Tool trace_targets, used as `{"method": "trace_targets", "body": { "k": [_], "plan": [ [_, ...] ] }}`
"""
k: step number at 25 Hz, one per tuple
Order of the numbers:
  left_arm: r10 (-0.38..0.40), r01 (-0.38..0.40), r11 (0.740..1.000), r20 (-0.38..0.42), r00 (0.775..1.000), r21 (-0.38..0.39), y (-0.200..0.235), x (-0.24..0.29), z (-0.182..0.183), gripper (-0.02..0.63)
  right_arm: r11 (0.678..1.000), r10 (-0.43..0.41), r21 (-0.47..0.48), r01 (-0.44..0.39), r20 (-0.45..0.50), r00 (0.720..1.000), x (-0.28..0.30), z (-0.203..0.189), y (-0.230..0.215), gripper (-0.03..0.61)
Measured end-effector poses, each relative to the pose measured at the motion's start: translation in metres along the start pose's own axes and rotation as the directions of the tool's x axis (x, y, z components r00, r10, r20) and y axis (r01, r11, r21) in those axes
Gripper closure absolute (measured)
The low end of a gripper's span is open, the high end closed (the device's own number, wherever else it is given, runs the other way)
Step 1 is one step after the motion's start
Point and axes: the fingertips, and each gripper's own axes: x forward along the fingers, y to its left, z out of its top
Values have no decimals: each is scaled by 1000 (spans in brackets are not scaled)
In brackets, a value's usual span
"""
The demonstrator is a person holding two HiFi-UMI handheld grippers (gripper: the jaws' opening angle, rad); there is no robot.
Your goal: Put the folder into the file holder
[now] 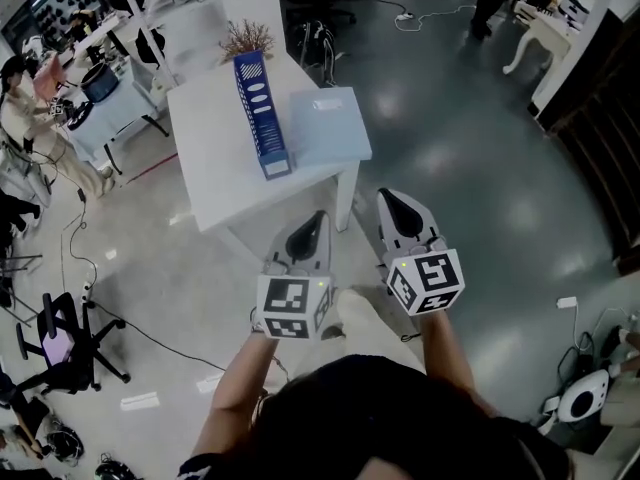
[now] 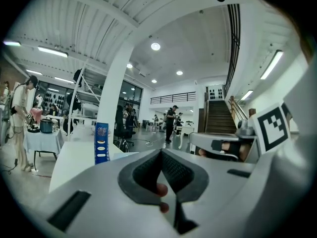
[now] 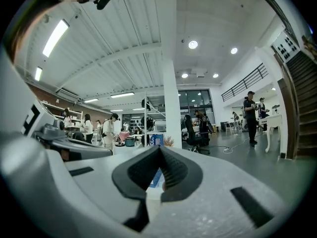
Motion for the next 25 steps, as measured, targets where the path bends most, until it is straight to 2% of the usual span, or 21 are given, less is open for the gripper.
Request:
{"method": "trace_targets", "body": {
  "k": [11, 25],
  "plan": [
    [-11, 11, 1000, -5, 1000, 5, 31, 33, 1, 609, 999, -31, -16, 31, -11, 999, 44, -10, -14, 578],
    [-15, 15, 1000, -21, 1000, 3, 57, 101, -3, 609, 999, -51, 6, 51, -26, 998, 101, -26, -60, 577]
  ]
}}
